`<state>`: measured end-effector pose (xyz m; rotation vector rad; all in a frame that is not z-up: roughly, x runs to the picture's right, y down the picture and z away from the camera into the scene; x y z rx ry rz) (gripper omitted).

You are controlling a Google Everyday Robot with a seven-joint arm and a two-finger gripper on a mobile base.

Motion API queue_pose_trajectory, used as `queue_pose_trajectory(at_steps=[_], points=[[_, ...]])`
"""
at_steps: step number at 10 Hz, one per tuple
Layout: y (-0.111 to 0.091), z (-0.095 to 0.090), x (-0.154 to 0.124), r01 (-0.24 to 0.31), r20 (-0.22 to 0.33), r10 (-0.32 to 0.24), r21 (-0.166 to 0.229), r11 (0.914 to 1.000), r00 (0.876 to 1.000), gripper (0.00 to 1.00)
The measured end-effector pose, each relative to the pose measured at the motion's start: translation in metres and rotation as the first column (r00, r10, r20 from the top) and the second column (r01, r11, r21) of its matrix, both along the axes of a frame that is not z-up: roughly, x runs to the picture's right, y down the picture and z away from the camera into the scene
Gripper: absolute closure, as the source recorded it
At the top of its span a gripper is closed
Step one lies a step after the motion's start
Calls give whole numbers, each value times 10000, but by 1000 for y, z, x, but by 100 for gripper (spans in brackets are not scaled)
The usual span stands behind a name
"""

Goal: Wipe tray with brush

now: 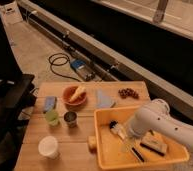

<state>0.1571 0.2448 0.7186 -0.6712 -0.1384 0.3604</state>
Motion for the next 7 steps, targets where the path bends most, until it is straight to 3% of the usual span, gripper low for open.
queue_pose_trajectory(at_steps=[4, 7], points=[[10, 31, 50, -988, -1144, 950, -281, 9947, 9889, 20], [15, 41, 58, -1273, -1464, 1189, -495, 9906, 9820, 20]])
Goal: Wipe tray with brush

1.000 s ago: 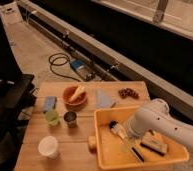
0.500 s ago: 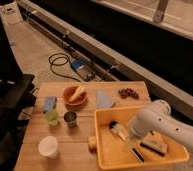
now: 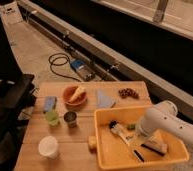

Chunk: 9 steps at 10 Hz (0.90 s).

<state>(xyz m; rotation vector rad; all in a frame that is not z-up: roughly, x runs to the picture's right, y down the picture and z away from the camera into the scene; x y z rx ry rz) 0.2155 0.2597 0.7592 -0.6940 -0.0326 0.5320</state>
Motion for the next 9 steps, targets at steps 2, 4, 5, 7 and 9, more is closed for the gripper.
queue_pose_trajectory(at_steps=[2, 4, 5, 7, 9], points=[[6, -6, -6, -23, 114, 24, -70, 10000, 9999, 20], [9, -13, -15, -18, 298, 20, -46, 10000, 9996, 20], [12, -15, -17, -15, 346, 18, -72, 10000, 9994, 20], [21, -16, -22, 27, 457, -16, -228, 9997, 9990, 20], [32, -15, -30, 165, 480, -150, -303, 9994, 9987, 20]])
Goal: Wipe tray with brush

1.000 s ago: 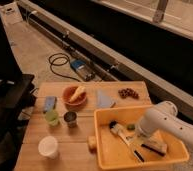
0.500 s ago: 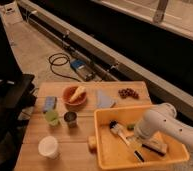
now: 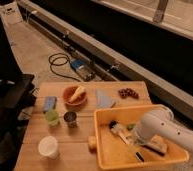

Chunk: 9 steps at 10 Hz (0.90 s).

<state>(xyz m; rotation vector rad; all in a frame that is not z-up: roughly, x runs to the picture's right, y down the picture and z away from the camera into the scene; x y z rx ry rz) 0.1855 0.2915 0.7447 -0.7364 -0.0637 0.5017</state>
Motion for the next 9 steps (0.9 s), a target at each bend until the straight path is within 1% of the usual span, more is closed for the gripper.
queue_pose_trajectory(at_steps=[1, 3, 4, 6, 7, 9], points=[[7, 1, -4, 66, 14, -66, -31, 10000, 10000, 20], [13, 2, -11, 122, 92, -122, -74, 9999, 9999, 22], [16, 3, -17, 4, 81, -3, -76, 10000, 10000, 32], [19, 7, -18, -364, 60, 365, -51, 9993, 9993, 48], [19, 9, -20, -507, 103, 507, -3, 9987, 9987, 63], [18, 5, -20, -456, 111, 457, -65, 9989, 9989, 80]])
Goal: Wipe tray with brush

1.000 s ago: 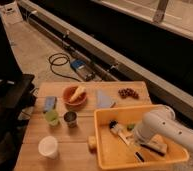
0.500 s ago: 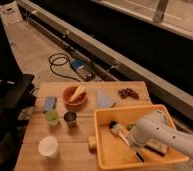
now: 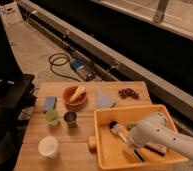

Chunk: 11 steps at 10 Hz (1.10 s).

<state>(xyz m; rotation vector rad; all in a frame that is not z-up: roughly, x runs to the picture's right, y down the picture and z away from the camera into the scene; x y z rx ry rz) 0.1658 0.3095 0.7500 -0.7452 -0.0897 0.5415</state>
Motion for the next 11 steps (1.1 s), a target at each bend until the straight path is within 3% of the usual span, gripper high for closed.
queue_pose_trajectory(at_steps=[2, 5, 8, 11], points=[[1, -1, 1, -38, 11, 39, -5, 10000, 10000, 99], [-21, -14, -5, -528, 439, 501, 629, 9966, 9978, 100], [-42, -18, -15, -783, 1168, 683, 829, 9935, 9908, 100], [-59, -11, -16, -821, 1394, 686, 937, 9922, 9879, 100]])
